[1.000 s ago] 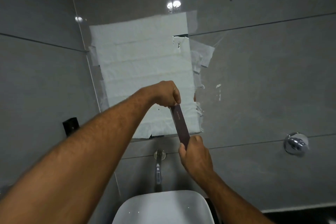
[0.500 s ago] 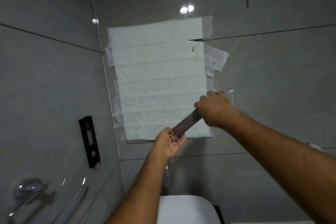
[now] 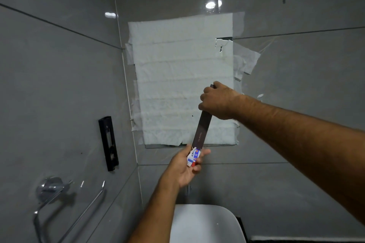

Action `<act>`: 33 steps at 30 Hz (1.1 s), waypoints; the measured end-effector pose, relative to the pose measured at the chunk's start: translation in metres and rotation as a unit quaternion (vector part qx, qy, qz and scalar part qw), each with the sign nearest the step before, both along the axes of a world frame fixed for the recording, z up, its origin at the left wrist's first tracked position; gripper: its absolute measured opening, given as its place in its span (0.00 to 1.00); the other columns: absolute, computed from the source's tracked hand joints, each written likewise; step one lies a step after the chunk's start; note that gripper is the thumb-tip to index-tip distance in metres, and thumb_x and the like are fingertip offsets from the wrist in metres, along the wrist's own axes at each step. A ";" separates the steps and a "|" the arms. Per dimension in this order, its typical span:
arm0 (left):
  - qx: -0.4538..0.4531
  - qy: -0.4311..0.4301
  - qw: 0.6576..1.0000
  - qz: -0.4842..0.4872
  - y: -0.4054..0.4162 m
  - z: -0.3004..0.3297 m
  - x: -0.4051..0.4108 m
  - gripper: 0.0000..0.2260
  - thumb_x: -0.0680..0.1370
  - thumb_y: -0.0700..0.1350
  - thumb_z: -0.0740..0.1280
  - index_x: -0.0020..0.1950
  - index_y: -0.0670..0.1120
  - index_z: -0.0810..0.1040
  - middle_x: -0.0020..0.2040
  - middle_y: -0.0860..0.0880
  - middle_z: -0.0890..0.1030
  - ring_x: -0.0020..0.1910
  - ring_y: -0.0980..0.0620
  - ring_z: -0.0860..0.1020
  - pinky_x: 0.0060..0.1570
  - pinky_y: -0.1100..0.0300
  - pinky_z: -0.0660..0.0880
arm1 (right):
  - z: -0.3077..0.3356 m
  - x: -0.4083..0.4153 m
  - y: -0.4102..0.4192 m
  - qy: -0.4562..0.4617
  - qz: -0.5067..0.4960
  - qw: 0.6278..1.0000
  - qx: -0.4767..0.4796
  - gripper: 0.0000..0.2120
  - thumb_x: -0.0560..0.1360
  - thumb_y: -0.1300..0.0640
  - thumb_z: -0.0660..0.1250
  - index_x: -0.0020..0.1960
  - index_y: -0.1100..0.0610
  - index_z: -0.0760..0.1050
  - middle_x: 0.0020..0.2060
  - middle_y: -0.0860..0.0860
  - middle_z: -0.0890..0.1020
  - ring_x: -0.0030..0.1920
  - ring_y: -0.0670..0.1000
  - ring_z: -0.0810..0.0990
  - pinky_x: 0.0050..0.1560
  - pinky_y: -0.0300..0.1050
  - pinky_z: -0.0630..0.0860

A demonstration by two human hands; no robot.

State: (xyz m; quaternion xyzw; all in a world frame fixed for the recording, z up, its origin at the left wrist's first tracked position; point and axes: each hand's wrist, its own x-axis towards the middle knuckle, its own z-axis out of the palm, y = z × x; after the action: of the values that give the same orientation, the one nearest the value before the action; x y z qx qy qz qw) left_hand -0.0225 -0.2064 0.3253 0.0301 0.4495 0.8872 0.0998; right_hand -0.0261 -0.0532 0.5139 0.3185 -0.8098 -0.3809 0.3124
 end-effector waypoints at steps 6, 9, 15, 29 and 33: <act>-0.108 0.088 0.990 -0.030 -0.026 0.007 0.022 0.23 0.78 0.54 0.63 0.61 0.36 0.75 0.35 0.47 0.77 0.26 0.56 0.67 0.22 0.64 0.63 | 0.006 -0.007 0.020 0.043 0.025 0.989 -0.137 0.14 0.73 0.57 0.70 0.58 0.50 0.76 0.49 0.51 0.79 0.55 0.56 0.74 0.56 0.57 0.72; -0.146 0.128 0.980 0.030 -0.046 0.004 0.029 0.17 0.78 0.52 0.63 0.57 0.40 0.76 0.32 0.51 0.70 0.26 0.56 0.65 0.23 0.63 0.63 | -0.009 -0.009 0.028 0.056 -0.032 0.951 -0.301 0.14 0.73 0.58 0.69 0.58 0.50 0.75 0.50 0.53 0.78 0.56 0.57 0.74 0.58 0.59 0.70; -0.181 0.146 0.947 0.222 -0.068 0.009 0.030 0.08 0.82 0.46 0.59 0.50 0.44 0.75 0.32 0.50 0.70 0.27 0.56 0.68 0.25 0.63 0.66 | -0.058 -0.008 0.008 -0.129 -0.128 0.711 -0.679 0.13 0.71 0.60 0.69 0.55 0.54 0.75 0.46 0.55 0.80 0.48 0.59 0.79 0.51 0.56 0.79; -0.309 0.239 0.850 0.353 -0.018 0.059 -0.006 0.10 0.81 0.48 0.58 0.41 0.48 0.70 0.32 0.49 0.70 0.30 0.54 0.70 0.35 0.55 0.75 | -0.101 -0.010 -0.027 -0.323 0.048 0.469 -0.821 0.13 0.74 0.59 0.69 0.53 0.48 0.69 0.43 0.47 0.78 0.39 0.45 0.78 0.27 0.37 0.73; -0.348 0.244 0.846 0.322 0.029 0.016 -0.001 0.13 0.80 0.55 0.59 0.39 0.49 0.71 0.30 0.50 0.72 0.27 0.55 0.73 0.34 0.52 0.77 | -0.130 -0.006 0.029 -0.315 0.013 0.456 -0.832 0.14 0.73 0.60 0.69 0.56 0.50 0.72 0.46 0.50 0.79 0.40 0.49 0.79 0.24 0.38 0.73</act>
State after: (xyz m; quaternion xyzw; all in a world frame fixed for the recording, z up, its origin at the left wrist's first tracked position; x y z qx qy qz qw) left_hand -0.0238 -0.1771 0.3418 0.0625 0.7228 0.6194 -0.3000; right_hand -0.0323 -0.0245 0.3839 0.0154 -0.7806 0.6048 0.1571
